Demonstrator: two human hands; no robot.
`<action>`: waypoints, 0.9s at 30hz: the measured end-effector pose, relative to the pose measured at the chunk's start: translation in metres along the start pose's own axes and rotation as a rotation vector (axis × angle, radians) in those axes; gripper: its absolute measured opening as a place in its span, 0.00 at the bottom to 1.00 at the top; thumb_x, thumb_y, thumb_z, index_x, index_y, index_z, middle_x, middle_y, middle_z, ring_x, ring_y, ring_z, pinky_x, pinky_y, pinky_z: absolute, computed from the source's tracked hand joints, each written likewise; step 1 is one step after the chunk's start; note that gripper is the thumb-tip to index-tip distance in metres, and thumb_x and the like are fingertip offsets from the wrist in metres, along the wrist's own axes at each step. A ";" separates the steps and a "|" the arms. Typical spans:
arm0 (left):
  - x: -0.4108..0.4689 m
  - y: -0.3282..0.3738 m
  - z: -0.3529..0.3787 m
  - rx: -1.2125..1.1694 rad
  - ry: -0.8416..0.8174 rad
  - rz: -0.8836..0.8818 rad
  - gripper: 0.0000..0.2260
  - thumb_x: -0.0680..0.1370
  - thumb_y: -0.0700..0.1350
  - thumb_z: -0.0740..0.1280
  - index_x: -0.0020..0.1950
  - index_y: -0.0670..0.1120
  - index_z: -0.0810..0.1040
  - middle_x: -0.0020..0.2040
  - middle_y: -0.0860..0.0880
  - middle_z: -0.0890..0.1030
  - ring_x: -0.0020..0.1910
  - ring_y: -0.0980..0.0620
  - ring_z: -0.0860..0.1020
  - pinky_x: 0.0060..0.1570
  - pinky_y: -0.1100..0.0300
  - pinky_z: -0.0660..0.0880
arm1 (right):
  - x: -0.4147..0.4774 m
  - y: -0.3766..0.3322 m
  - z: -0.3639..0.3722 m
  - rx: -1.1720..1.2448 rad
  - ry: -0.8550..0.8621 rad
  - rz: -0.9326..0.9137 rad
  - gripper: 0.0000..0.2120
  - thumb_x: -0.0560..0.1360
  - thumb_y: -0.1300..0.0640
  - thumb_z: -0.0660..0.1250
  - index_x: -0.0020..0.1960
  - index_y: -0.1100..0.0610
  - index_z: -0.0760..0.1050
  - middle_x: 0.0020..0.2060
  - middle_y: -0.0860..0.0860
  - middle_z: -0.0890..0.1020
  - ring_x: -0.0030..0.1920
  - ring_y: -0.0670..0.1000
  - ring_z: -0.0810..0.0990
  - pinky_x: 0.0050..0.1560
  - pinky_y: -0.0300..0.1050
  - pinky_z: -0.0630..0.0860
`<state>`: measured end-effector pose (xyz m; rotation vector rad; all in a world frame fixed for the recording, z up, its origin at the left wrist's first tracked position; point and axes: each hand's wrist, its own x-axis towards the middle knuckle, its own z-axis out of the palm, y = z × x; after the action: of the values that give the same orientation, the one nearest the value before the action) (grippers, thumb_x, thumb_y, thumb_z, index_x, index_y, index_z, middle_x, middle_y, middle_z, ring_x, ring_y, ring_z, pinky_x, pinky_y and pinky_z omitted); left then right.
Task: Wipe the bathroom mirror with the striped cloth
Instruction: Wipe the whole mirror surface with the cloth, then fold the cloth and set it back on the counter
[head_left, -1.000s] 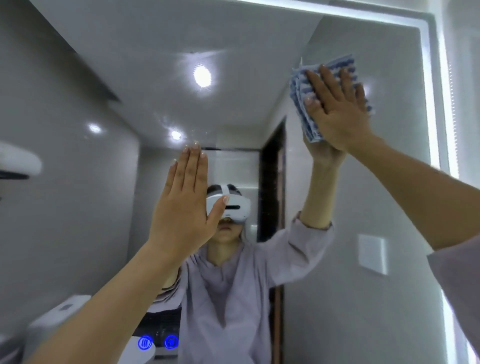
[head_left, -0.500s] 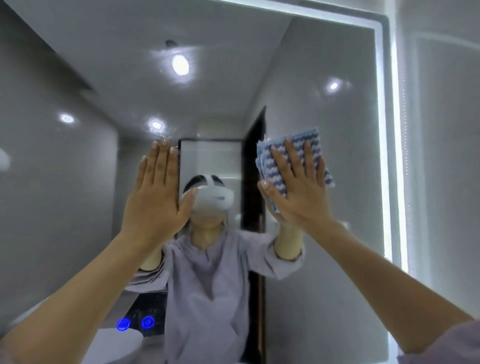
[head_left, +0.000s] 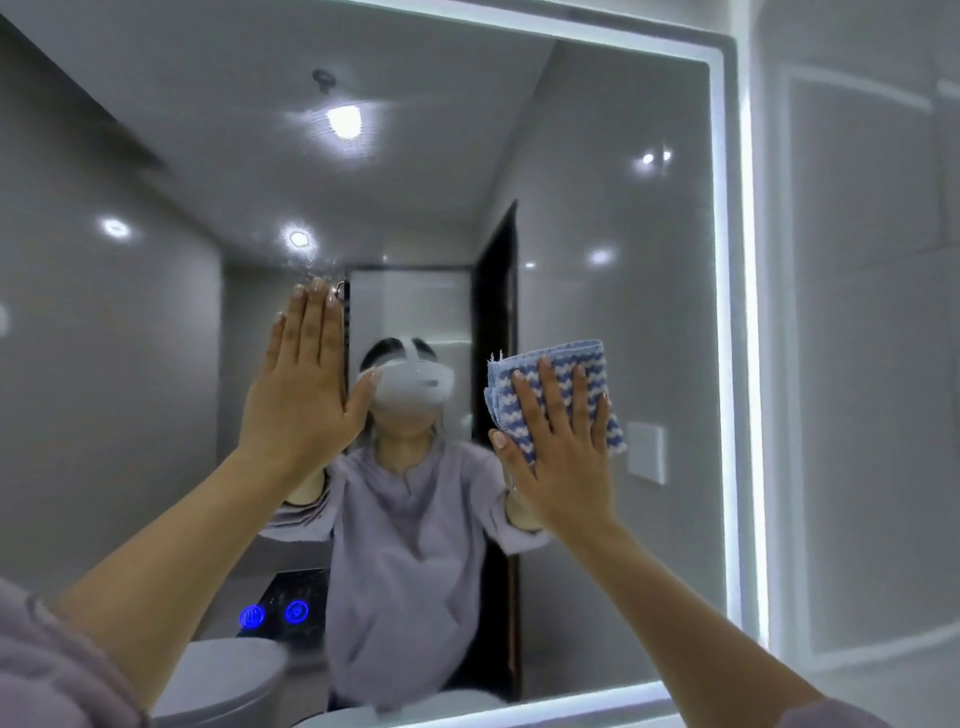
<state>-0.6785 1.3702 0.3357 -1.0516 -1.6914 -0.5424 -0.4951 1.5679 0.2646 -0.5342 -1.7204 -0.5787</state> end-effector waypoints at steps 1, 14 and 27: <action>0.000 0.000 -0.003 0.004 -0.017 -0.002 0.38 0.77 0.64 0.40 0.76 0.39 0.37 0.78 0.41 0.38 0.77 0.46 0.37 0.76 0.50 0.41 | 0.001 -0.001 -0.002 0.010 -0.007 0.010 0.31 0.80 0.40 0.51 0.79 0.49 0.47 0.78 0.52 0.49 0.78 0.58 0.43 0.76 0.58 0.41; -0.051 0.041 -0.075 -0.681 -0.280 -0.170 0.23 0.81 0.61 0.50 0.64 0.50 0.74 0.64 0.49 0.76 0.65 0.51 0.72 0.58 0.60 0.65 | 0.019 -0.005 -0.088 0.765 -0.342 0.575 0.17 0.82 0.46 0.54 0.64 0.52 0.73 0.55 0.54 0.81 0.58 0.55 0.78 0.59 0.50 0.73; -0.189 0.120 -0.095 -1.308 -0.698 -0.779 0.21 0.79 0.56 0.60 0.69 0.50 0.70 0.71 0.49 0.71 0.69 0.51 0.69 0.73 0.51 0.61 | -0.102 -0.052 -0.182 2.238 -0.463 1.410 0.23 0.82 0.45 0.54 0.64 0.59 0.74 0.57 0.59 0.82 0.54 0.58 0.81 0.54 0.55 0.79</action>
<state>-0.5103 1.2869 0.1812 -1.5157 -2.3625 -2.1840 -0.3700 1.4070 0.1946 0.0107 -0.9180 2.3117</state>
